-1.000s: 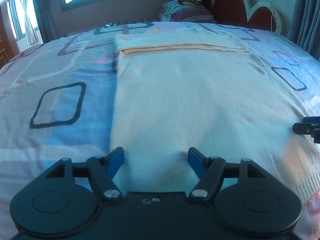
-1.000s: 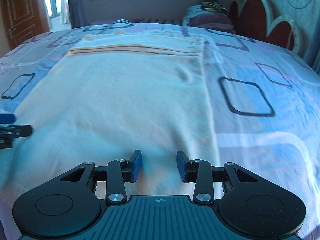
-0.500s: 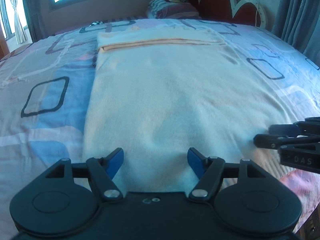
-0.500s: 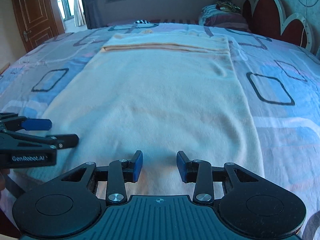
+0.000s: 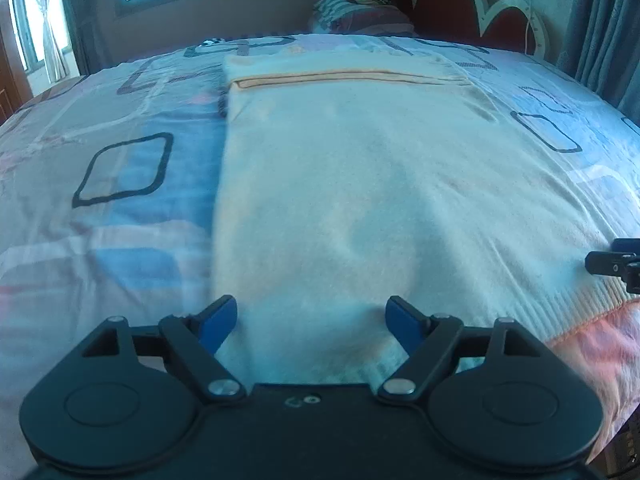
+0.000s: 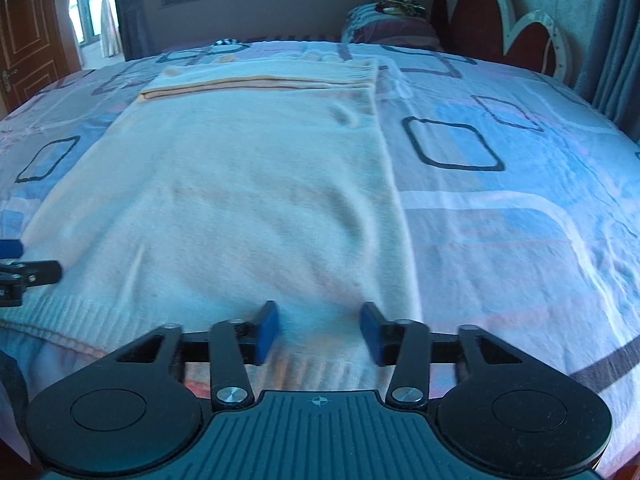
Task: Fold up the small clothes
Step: 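Move both open tools to the ribbed hem of the cream sweater, then grasp the hem with both tools and fold it up onto the collar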
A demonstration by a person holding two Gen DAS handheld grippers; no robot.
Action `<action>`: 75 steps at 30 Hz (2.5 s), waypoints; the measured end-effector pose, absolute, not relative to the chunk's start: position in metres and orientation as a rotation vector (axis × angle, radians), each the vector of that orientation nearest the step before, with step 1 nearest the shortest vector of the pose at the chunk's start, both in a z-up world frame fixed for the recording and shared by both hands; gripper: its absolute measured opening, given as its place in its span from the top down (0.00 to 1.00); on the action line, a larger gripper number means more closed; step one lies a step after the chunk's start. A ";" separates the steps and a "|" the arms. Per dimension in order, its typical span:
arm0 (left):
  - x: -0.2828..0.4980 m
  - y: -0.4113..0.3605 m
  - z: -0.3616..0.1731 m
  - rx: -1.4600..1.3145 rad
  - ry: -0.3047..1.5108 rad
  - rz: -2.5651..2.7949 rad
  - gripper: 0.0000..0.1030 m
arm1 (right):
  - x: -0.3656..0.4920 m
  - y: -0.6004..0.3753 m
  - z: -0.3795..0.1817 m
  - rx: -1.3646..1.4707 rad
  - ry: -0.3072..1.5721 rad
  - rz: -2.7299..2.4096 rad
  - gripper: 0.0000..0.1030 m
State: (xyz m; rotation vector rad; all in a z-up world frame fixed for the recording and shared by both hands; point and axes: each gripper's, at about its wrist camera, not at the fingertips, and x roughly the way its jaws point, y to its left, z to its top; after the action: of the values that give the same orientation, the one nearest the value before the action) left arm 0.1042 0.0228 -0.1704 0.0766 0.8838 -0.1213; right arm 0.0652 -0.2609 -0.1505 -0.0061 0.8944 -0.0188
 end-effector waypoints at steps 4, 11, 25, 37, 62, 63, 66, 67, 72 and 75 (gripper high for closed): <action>0.096 0.040 -0.170 0.059 0.892 -0.102 0.21 | 0.057 -0.272 -0.147 0.008 0.881 -0.052 0.36; 0.085 0.068 -0.171 -0.016 0.923 -0.096 0.21 | 0.050 -0.286 -0.151 0.086 0.911 -0.071 0.37; 0.099 0.070 -0.168 -0.164 0.997 -0.213 0.94 | 0.054 -0.292 -0.151 0.217 0.937 -0.026 0.62; 0.140 0.065 -0.110 -0.179 0.809 -0.271 0.95 | 0.090 -0.308 -0.095 0.338 0.860 0.127 0.92; 0.384 0.057 -0.104 -0.248 0.602 -0.098 0.96 | 0.380 -0.354 -0.084 0.426 0.681 0.115 0.93; 0.394 0.057 -0.109 -0.250 0.617 -0.092 0.96 | 0.391 -0.358 -0.089 0.444 0.695 0.113 0.93; 0.422 0.061 -0.122 -0.269 0.665 -0.065 0.96 | 0.423 -0.370 -0.107 0.509 0.743 0.102 0.93; 0.430 0.062 -0.125 -0.275 0.677 -0.056 0.96 | 0.431 -0.373 -0.112 0.526 0.756 0.097 0.93; 0.464 0.064 -0.138 -0.300 0.742 -0.006 0.93 | 0.464 -0.383 -0.133 0.590 0.822 0.071 0.92; 0.476 0.066 -0.139 -0.306 0.727 0.063 0.79 | 0.478 -0.390 -0.136 0.619 0.823 0.051 0.91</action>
State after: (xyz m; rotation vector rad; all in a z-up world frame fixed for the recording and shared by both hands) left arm 0.4756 0.0661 -0.1389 -0.3065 0.7269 0.0631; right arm 0.4781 -0.3895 -0.1363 0.6187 0.8228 0.0510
